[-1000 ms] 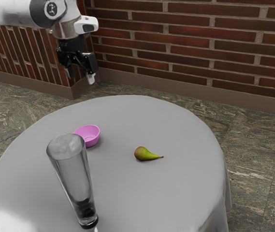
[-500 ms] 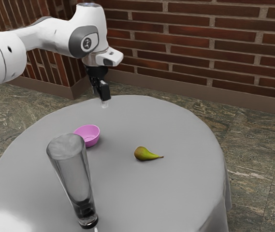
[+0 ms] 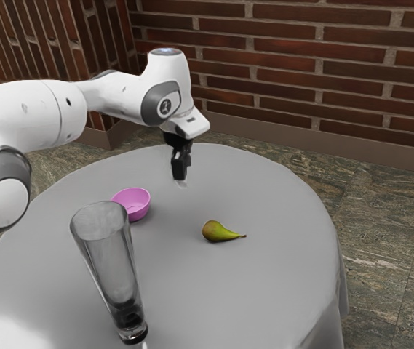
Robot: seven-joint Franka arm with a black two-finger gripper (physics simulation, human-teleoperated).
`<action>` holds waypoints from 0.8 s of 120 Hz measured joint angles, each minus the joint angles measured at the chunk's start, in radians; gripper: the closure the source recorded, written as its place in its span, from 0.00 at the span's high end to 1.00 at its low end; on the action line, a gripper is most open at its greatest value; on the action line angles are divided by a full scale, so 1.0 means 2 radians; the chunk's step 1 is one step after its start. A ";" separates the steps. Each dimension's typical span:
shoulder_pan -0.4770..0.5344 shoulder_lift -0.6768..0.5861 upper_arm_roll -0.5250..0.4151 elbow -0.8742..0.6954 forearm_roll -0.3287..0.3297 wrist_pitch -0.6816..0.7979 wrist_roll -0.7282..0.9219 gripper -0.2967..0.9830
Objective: Place the pear in the bowl.
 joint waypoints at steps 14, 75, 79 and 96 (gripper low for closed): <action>-0.001 0.025 -0.001 0.021 -0.008 0.003 0.044 0.77; -0.019 0.064 0.001 0.018 -0.078 -0.015 0.153 0.77; -0.020 0.066 0.001 0.017 -0.079 -0.015 0.156 0.77; -0.024 0.069 0.002 0.014 -0.074 -0.022 0.156 0.77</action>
